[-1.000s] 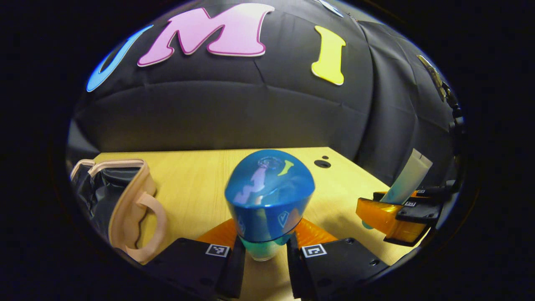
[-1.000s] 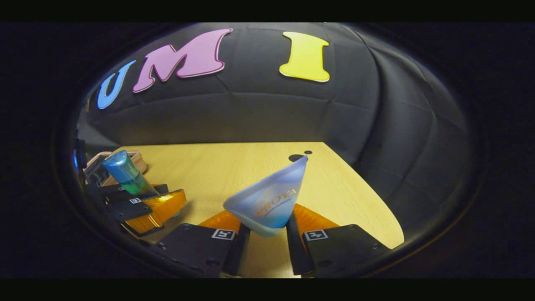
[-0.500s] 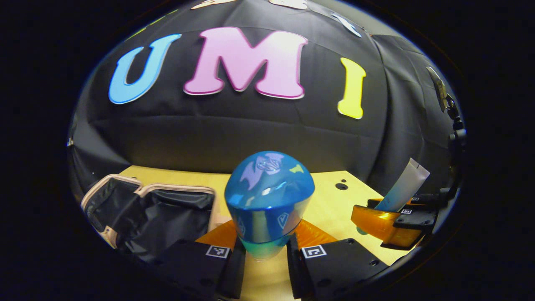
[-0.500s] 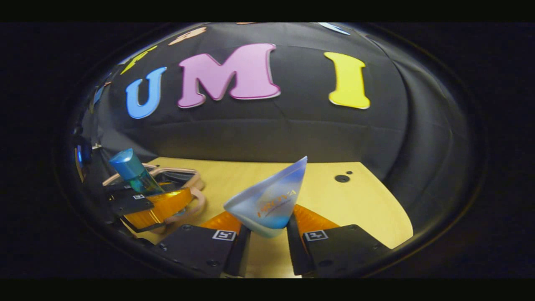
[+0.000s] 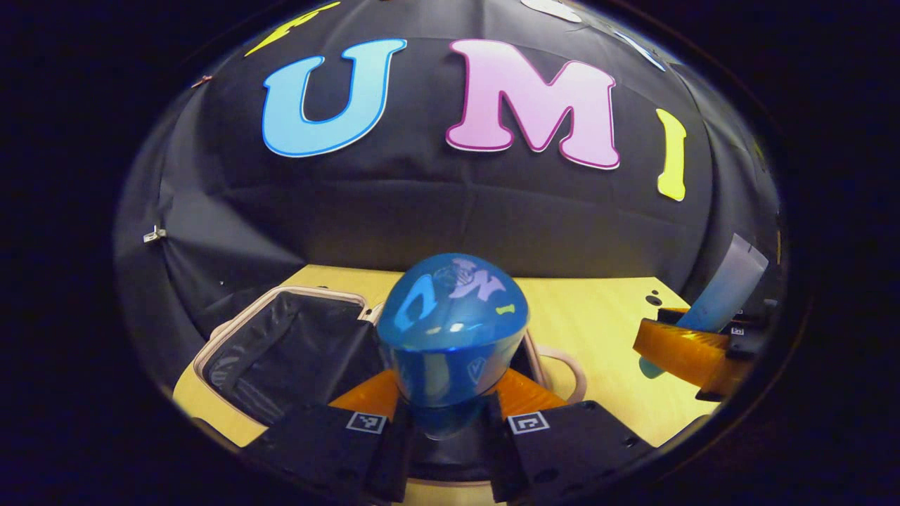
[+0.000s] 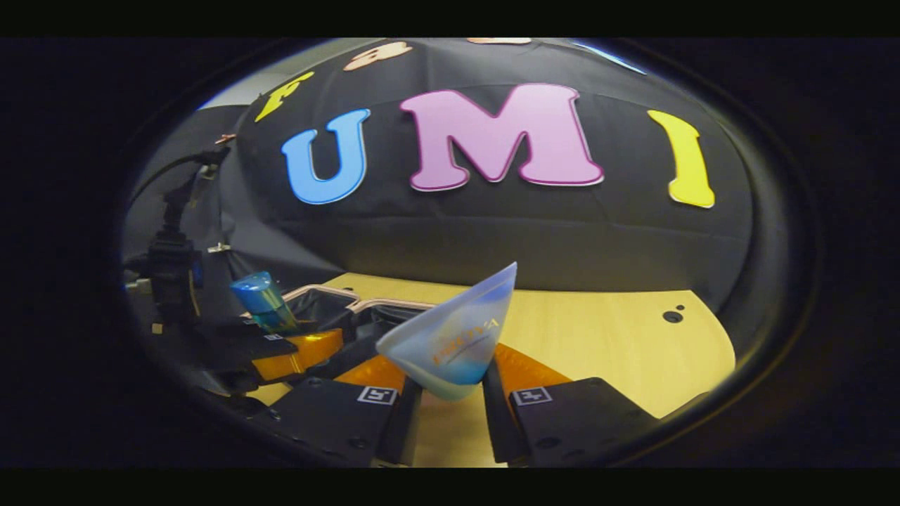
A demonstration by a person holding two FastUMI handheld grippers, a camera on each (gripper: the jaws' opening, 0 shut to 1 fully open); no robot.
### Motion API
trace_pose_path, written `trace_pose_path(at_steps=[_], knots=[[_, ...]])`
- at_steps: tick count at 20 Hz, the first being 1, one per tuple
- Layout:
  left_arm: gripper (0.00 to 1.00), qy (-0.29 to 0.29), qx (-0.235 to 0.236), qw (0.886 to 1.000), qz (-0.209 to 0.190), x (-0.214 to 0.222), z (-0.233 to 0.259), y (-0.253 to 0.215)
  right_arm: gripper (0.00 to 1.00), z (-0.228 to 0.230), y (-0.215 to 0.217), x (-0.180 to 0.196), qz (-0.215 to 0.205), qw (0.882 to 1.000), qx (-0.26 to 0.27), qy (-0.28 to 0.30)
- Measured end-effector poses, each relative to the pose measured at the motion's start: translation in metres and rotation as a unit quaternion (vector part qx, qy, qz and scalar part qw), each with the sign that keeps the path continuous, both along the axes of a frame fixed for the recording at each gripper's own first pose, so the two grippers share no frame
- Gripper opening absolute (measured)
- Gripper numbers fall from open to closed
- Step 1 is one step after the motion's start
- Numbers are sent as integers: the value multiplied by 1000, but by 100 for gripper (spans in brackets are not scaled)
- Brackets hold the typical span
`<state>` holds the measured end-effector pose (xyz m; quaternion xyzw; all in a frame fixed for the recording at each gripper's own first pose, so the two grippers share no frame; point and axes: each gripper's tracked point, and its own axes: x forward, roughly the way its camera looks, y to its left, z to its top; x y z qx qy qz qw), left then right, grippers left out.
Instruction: First open the suitcase, pack the skin care products into it, and then close the suitcase.
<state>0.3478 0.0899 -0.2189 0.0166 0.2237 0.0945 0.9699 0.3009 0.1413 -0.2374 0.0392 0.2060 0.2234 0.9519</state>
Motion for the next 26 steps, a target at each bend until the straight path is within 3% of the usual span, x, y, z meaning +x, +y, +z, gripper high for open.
trace_pose_path(at_steps=[1,2,6,9,10,13,14,15,16,17,21,22,23,24,26], knots=[[48,24,6,1000,-3,-2,-11,9,39,2,7,-2,1,1000,4,2],[48,45,11,999,-7,0,-21,18,44,2,13,-2,0,1000,6,3],[51,124,-2,992,-22,14,-62,27,44,-12,13,1,-14,1000,-8,17],[48,169,-12,985,-26,21,-81,29,44,-22,7,5,-28,999,-4,38],[45,179,-15,983,-25,24,-86,30,44,-23,4,7,-30,999,-6,39],[48,217,-34,976,-11,29,-102,33,44,-27,-3,11,-37,998,-8,47],[48,232,-42,972,-8,32,-109,34,39,-28,-5,12,-39,998,-7,50],[51,253,-46,966,0,30,-115,34,44,-28,-7,13,-42,998,-4,53],[48,265,-50,963,2,31,-121,33,39,-27,-7,13,-44,997,-1,57],[48,275,-47,960,5,30,-122,32,44,-27,-7,14,-44,997,1,61],[52,284,-32,958,1,38,-123,31,44,-12,-6,21,-31,998,-11,48],[46,286,-36,958,1,39,-124,31,44,-11,-4,20,-31,998,-9,50],[46,286,-38,957,-1,38,-122,30,44,-11,-2,20,-31,998,-5,57],[52,288,-36,957,3,37,-117,31,44,-11,0,22,-32,998,-3,62],[50,270,-20,963,7,36,-103,41,43,-9,5,22,-31,997,-7,70]])
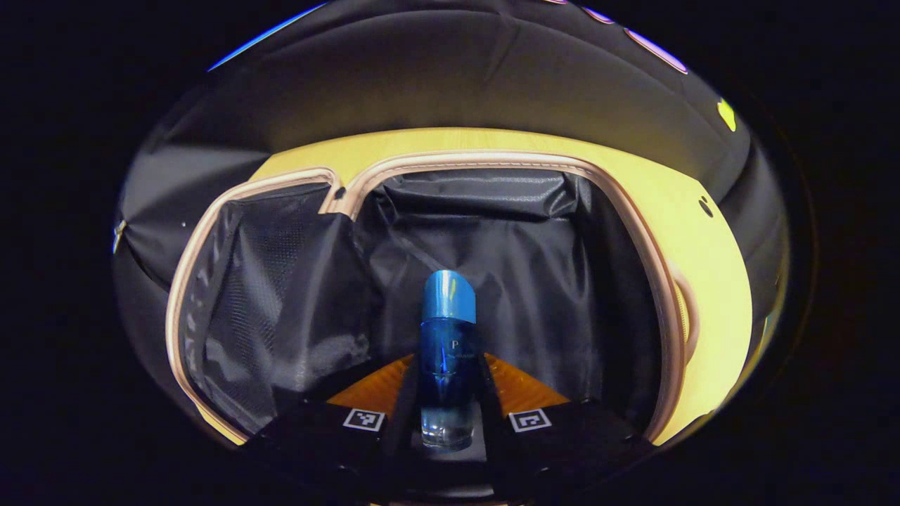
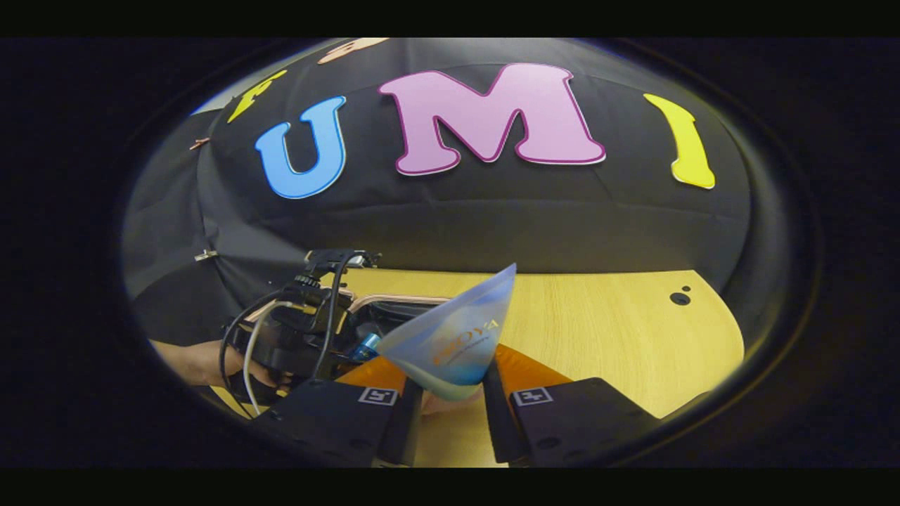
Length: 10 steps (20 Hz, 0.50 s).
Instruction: First open the suitcase, pack the skin care products into it, and then close the suitcase.
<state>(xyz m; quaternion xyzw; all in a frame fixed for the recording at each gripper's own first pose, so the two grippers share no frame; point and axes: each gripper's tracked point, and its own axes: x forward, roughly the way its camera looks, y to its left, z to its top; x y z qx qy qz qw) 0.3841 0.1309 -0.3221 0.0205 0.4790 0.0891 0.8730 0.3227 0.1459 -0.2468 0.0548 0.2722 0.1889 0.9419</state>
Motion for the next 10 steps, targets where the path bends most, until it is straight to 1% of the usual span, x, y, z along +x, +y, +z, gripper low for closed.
trace_pose_path(at_steps=[1,2,3,4,6,7,8,10], knots=[[48,-22,4,1000,2,0,12,6,44,1,4,-1,3,1000,-2,3],[52,-49,9,999,5,-2,29,14,44,2,8,-2,6,1000,-3,6],[63,-80,14,997,8,-6,50,21,44,1,15,-3,12,1000,-1,15],[66,-111,22,994,12,-12,71,30,43,-4,24,-7,16,999,5,34],[80,-164,45,985,28,-36,114,52,44,-18,39,-10,20,997,-5,71],[94,-185,48,981,36,-53,129,60,44,-21,48,-7,26,996,-13,81],[98,-201,44,978,42,-67,142,66,44,-26,62,-6,34,995,-18,91],[98,-218,37,974,47,-98,155,73,43,-46,92,-8,52,990,-21,127]])
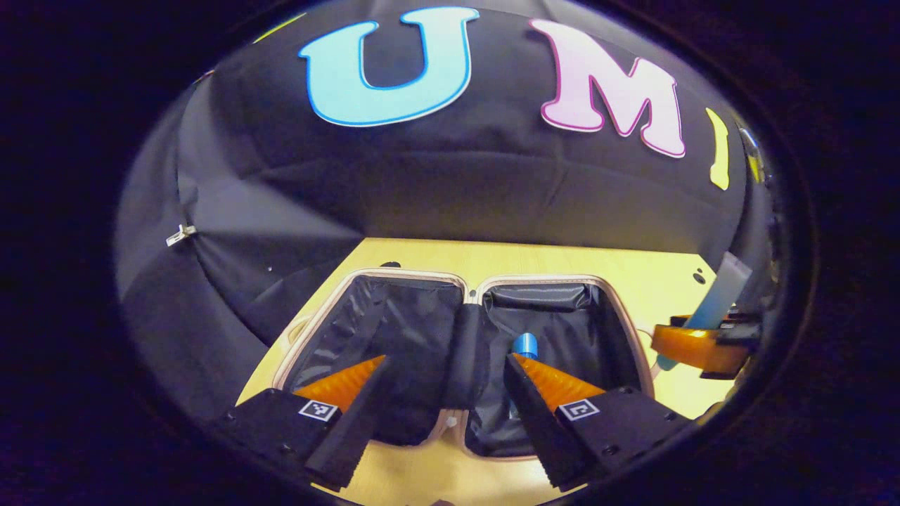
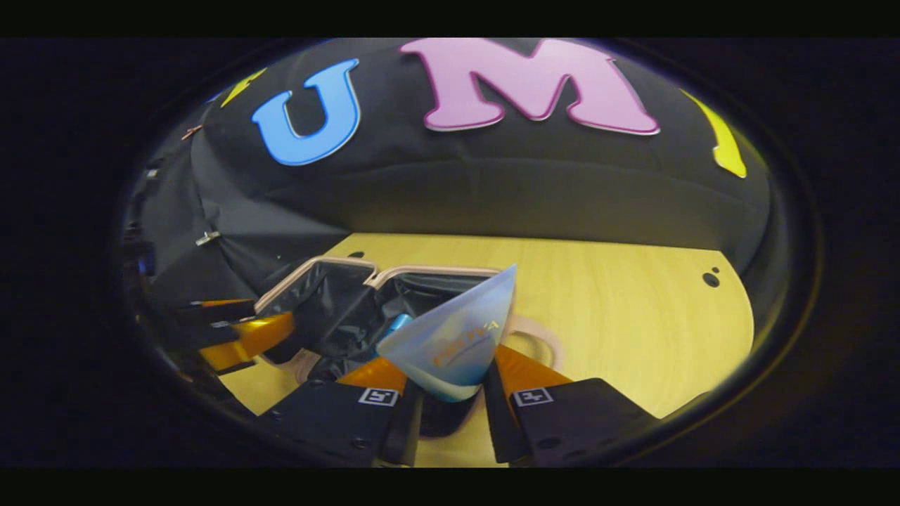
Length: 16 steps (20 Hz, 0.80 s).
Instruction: First open the suitcase, pack the skin care products into it, and then close the suitcase.
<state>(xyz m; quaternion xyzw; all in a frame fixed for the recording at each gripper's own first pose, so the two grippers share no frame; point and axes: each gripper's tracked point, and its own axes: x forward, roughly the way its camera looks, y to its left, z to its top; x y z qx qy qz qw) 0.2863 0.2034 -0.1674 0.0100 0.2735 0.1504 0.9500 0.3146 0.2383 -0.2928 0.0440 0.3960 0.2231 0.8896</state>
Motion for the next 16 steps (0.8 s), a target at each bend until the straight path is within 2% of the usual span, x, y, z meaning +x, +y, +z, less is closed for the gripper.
trace_pose_path(at_steps=[4,6,8,10,12,14,15,16], knots=[[98,-2,39,999,-1,-51,-5,0,44,-63,34,-15,-7,993,-23,116],[98,-8,29,1000,-3,-66,-5,-6,44,-93,37,-20,-14,987,-50,150],[98,-19,1,1000,-1,-77,-7,-10,44,-114,34,-29,-39,976,-68,202],[94,-22,-17,1000,10,-84,-11,-1,45,-117,35,-20,-66,974,-68,205],[94,-22,-14,999,22,-92,-9,14,45,-119,39,-5,-83,976,-72,190],[95,-23,-13,999,36,-99,-6,33,38,-116,40,-4,-96,971,-76,205],[95,-26,-13,999,43,-102,-3,42,60,-115,40,-2,-102,971,-77,202],[95,-30,-12,998,50,-103,0,52,65,-112,38,1,-104,973,-80,192]])
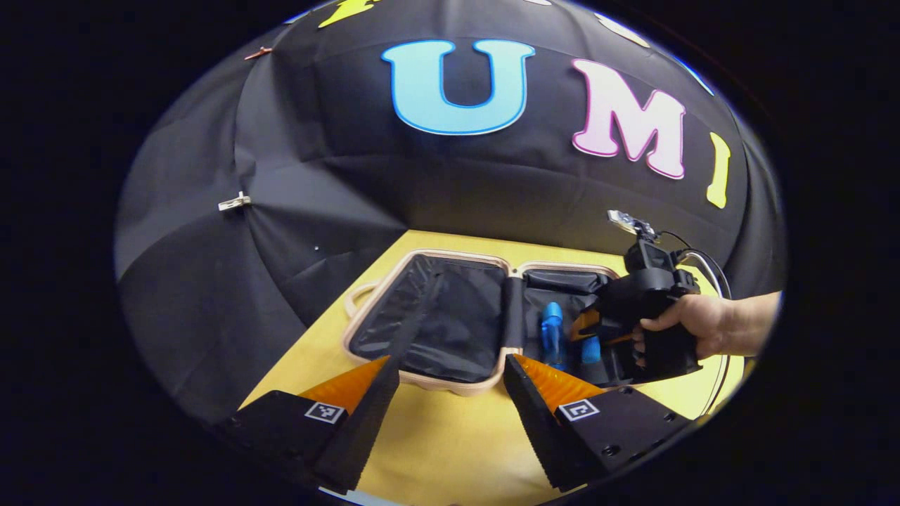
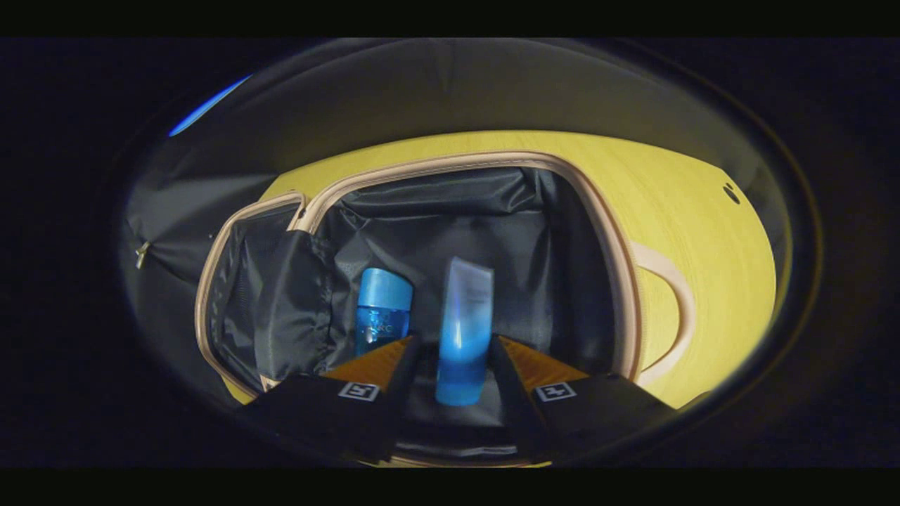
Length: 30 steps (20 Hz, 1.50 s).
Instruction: First open the suitcase, pack the skin care products into it, and then close the suitcase.
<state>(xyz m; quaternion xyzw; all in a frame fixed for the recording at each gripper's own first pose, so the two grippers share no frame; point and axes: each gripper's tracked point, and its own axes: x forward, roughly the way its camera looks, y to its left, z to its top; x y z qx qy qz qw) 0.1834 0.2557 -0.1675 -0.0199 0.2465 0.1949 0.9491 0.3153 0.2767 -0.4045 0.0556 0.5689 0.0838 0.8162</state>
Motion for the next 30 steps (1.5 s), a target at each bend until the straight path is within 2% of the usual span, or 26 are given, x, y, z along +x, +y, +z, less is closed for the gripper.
trace_pose_path(at_steps=[2,3,5,9,11,15,18,20,21,22,23,25,26,27,28,29,30], knots=[[95,-7,1,1000,18,-5,5,21,75,12,-4,-3,7,1000,-5,-20],[95,-11,2,1000,26,-5,6,33,86,21,-4,-6,11,999,-1,-32],[94,-12,12,999,43,-4,10,62,99,46,-6,-12,8,998,11,-59],[94,-5,46,996,70,9,14,132,98,103,-30,-25,-3,992,29,-124],[95,3,37,996,78,19,6,166,98,127,-54,-35,-1,987,22,-159],[95,26,-18,997,77,45,-22,224,98,168,-114,-58,0,974,-13,-226],[94,30,-70,995,68,69,-47,250,98,172,-156,-77,-2,968,-48,-245],[90,18,-120,991,61,89,-61,256,97,160,-180,-92,-17,973,-68,-220],[85,12,-146,987,60,99,-64,257,98,156,-187,-97,-30,975,-67,-208],[84,11,-168,984,56,109,-69,258,89,154,-196,-102,-43,976,-69,-200],[82,14,-184,981,52,116,-77,258,98,154,-204,-107,-51,977,-72,-195],[79,30,-210,976,54,128,-96,264,98,155,-216,-116,-56,977,-82,-191],[78,35,-235,970,56,132,-104,263,98,156,-219,-120,-55,977,-84,-188],[77,38,-277,959,43,136,-108,251,89,159,-219,-125,-55,978,-83,-185],[76,45,-303,952,28,137,-113,245,89,161,-219,-129,-55,978,-80,-182],[73,59,-304,951,22,137,-125,243,98,161,-216,-132,-59,980,-68,-178],[71,68,-297,952,21,139,-133,248,98,159,-216,-135,-67,981,-62,-174]])
